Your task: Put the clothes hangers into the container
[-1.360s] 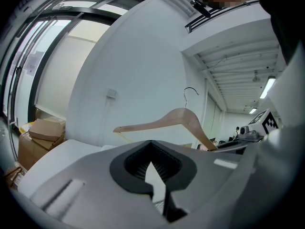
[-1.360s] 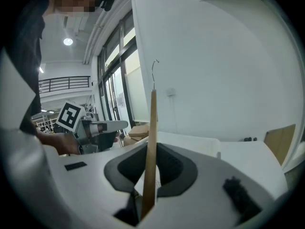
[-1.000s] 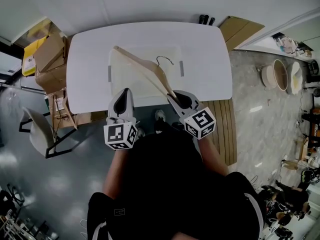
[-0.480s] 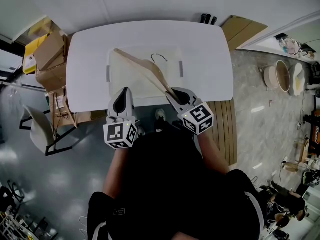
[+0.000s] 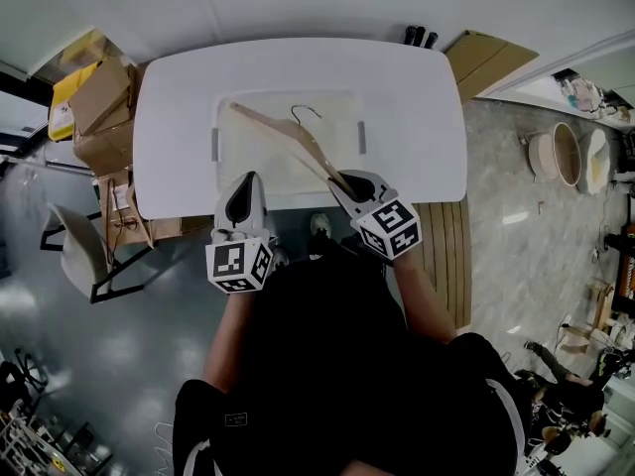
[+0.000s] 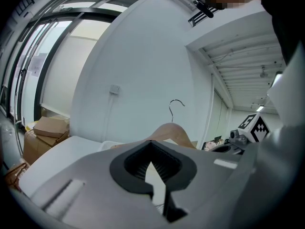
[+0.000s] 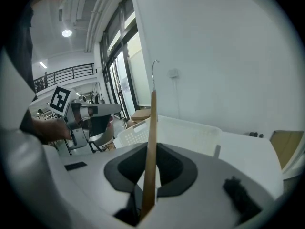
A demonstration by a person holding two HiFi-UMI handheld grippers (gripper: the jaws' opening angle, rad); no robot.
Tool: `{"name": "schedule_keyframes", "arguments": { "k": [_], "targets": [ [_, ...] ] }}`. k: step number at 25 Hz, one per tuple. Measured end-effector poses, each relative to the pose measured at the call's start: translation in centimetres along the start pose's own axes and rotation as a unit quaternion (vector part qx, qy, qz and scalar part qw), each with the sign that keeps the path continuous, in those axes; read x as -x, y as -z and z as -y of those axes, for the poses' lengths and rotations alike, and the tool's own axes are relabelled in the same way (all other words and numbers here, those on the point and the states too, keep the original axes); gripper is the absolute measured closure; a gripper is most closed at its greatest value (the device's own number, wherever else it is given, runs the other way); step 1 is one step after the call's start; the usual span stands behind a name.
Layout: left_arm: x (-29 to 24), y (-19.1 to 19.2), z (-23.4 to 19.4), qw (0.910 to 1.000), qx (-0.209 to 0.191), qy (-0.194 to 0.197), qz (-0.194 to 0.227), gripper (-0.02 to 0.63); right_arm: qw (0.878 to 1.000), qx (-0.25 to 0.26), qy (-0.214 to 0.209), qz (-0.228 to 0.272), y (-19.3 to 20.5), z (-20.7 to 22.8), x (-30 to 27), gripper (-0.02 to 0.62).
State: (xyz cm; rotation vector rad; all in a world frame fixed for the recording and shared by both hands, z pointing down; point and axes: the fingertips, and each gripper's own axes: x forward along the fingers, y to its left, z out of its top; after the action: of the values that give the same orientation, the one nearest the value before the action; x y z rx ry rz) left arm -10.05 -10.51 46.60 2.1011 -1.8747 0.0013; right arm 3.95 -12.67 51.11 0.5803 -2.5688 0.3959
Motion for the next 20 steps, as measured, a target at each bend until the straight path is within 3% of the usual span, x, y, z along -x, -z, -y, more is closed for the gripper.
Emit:
{"name": "schedule_keyframes", "arguments": {
  "k": [20],
  "targets": [
    [-1.4, 0.0, -0.9, 0.9999, 0.004, -0.009, -0.003, 0.603, 0.997, 0.004, -0.012, -0.076, 0.9, 1.2, -3.7, 0.535]
  ]
}}
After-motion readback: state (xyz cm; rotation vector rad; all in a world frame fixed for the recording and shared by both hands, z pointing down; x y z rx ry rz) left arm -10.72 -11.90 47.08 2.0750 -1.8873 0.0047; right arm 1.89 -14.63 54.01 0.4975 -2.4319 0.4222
